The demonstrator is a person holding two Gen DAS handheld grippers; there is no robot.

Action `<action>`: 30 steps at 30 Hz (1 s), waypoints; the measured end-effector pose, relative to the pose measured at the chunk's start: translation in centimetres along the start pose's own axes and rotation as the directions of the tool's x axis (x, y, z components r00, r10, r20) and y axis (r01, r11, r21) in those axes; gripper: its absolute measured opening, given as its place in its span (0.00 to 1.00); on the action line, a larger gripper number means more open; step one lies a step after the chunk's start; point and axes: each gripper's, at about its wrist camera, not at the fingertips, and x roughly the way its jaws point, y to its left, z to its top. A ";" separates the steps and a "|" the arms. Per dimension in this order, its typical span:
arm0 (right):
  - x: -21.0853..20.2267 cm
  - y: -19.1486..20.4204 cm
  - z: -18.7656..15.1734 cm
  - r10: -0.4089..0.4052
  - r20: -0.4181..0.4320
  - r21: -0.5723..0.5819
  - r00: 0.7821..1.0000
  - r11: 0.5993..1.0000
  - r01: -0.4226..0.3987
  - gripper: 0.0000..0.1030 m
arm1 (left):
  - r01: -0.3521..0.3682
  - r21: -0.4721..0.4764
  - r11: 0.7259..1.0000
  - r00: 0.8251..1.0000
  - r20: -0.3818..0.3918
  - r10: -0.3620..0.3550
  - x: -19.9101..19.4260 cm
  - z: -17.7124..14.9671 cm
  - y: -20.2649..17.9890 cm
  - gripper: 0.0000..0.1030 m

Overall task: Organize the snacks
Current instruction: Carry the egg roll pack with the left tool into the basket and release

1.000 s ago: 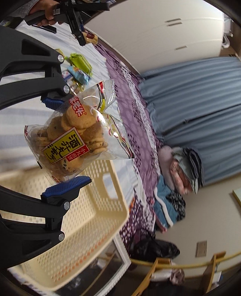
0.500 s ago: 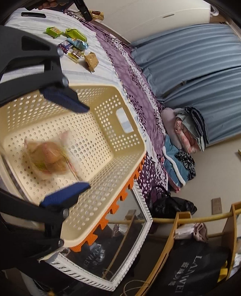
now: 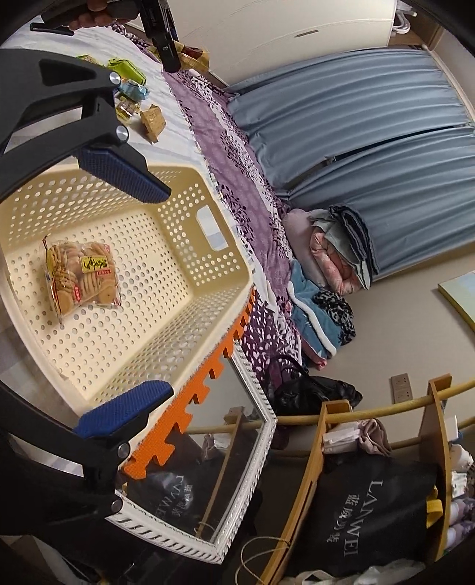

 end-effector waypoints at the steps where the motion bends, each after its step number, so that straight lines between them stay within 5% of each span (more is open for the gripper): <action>1: -0.1 -0.2 0.0 -0.007 0.002 0.000 1.000 1.000 0.007 0.95 | 0.024 0.007 1.000 1.000 -0.006 -0.024 0.4 0.2 -0.9 0.88; 9: -0.8 -2.3 0.0 -0.035 0.024 0.059 0.999 0.998 0.034 0.95 | 0.169 0.130 0.977 0.985 -0.043 -0.165 2.5 0.7 -8.9 0.88; 18: -1.5 -3.9 -0.2 -0.073 0.031 0.099 0.997 0.993 0.070 0.95 | 0.327 0.262 0.908 0.945 -0.107 -0.310 4.0 -0.2 -16.6 0.88; 23: -1.7 -4.9 -0.4 -0.094 0.030 0.122 0.995 0.989 0.089 0.95 | 0.391 0.305 0.868 0.920 -0.154 -0.360 4.4 -1.4 -18.6 0.94; 30: -1.6 -5.2 -0.4 -0.087 0.031 0.133 0.996 0.988 0.082 0.95 | 0.383 0.286 0.879 0.923 -0.150 -0.353 4.5 -1.5 -17.9 0.94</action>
